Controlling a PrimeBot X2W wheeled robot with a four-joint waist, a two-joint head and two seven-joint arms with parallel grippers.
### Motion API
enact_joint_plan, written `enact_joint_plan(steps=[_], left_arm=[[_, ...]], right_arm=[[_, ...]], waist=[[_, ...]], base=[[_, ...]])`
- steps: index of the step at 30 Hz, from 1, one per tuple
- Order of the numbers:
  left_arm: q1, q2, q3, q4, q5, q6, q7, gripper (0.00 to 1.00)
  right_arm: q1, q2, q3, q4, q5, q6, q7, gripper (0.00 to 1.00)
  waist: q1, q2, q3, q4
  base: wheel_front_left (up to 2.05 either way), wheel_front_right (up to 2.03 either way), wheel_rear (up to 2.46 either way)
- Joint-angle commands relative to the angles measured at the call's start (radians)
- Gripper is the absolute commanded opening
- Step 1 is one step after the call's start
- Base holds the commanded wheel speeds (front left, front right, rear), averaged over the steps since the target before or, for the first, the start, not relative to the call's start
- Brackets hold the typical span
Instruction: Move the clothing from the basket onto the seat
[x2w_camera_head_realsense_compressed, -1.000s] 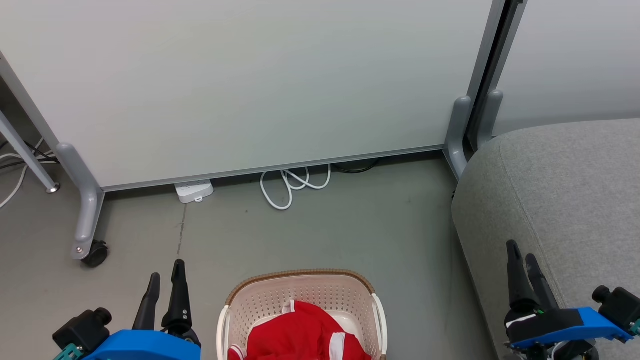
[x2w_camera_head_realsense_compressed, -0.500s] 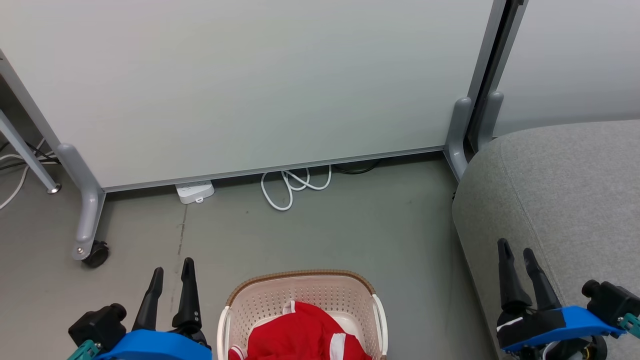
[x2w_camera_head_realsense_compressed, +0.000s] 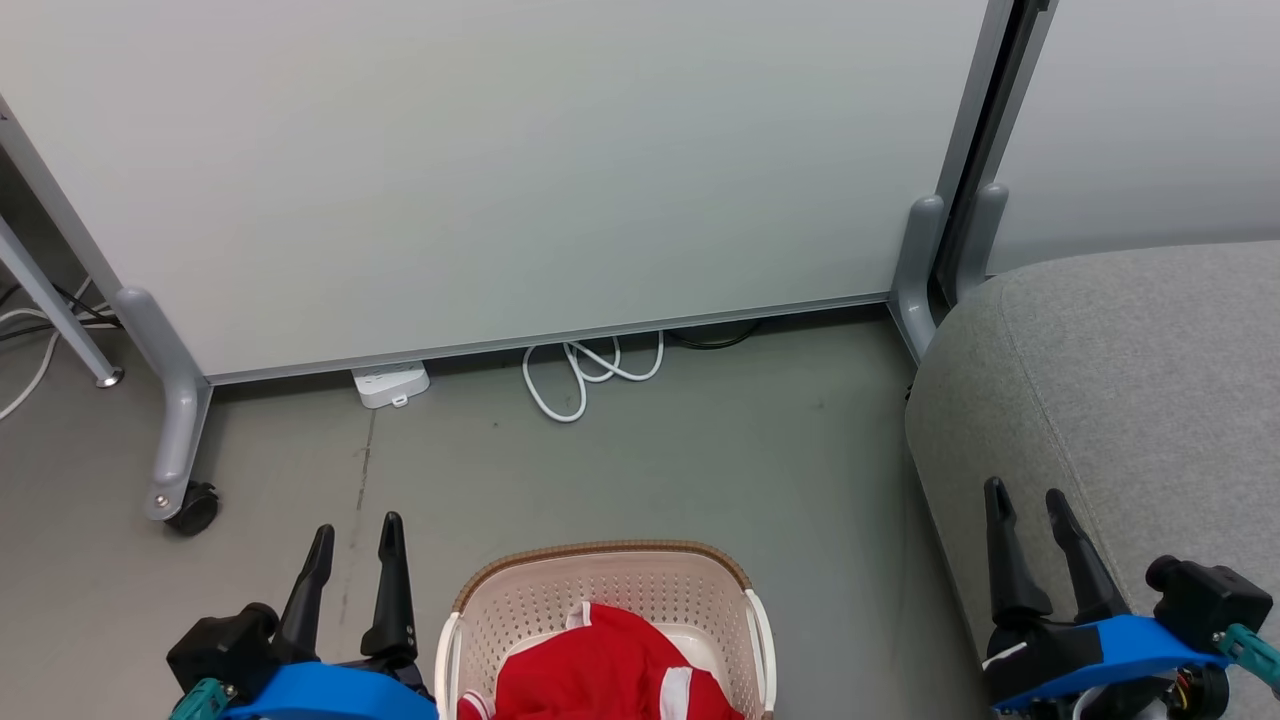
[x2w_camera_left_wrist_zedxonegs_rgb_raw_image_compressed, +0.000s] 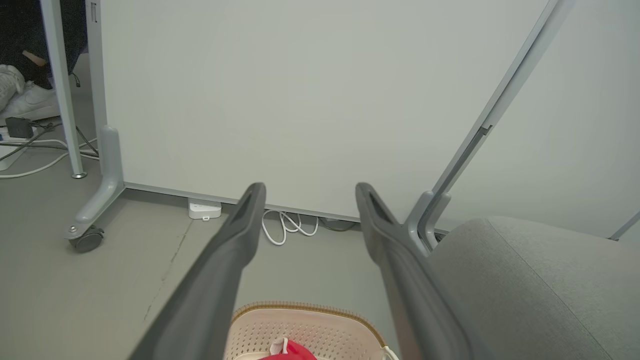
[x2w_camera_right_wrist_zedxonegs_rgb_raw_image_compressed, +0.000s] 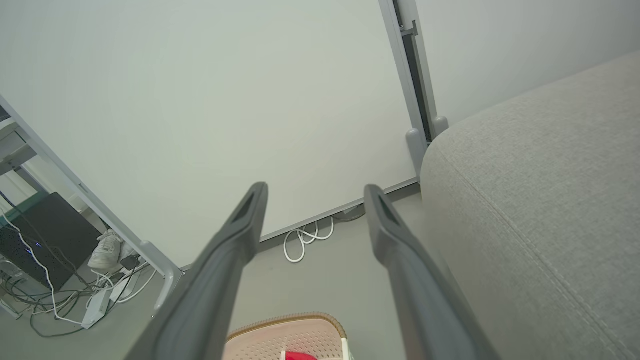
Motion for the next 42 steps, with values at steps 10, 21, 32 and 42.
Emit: enact_joint_plan(steps=[10, 21, 32, 42], left_arm=[[-0.020, 0.007, -0.014, -0.006, 0.095, 0.009, -0.032, 1.00], [-0.020, 0.006, -0.027, -0.002, 0.180, 0.018, -0.055, 1.00], [-0.017, 0.006, -0.038, 0.000, 0.253, 0.024, -0.073, 1.00], [-0.005, 0.005, -0.049, 0.007, 0.321, 0.037, -0.093, 1.00]], right_arm=[[0.009, -0.004, 0.009, -0.018, -0.111, 0.000, -0.027, 1.00], [0.013, -0.005, 0.010, -0.022, -0.200, 0.000, -0.045, 1.00], [0.017, -0.005, 0.010, -0.020, -0.280, 0.000, -0.064, 1.00], [0.024, -0.005, 0.007, -0.031, -0.364, 0.000, -0.066, 1.00]], waist=[[0.0000, 0.0000, -0.003, 0.003], [0.0000, 0.0000, -0.004, 0.004], [0.0000, 0.0000, -0.009, 0.006], [0.0000, 0.0000, -0.029, 0.014]], base=[[0.00, 0.00, 0.00], [0.00, 0.00, 0.00], [0.00, 0.00, 0.00], [0.00, 0.00, 0.00]])
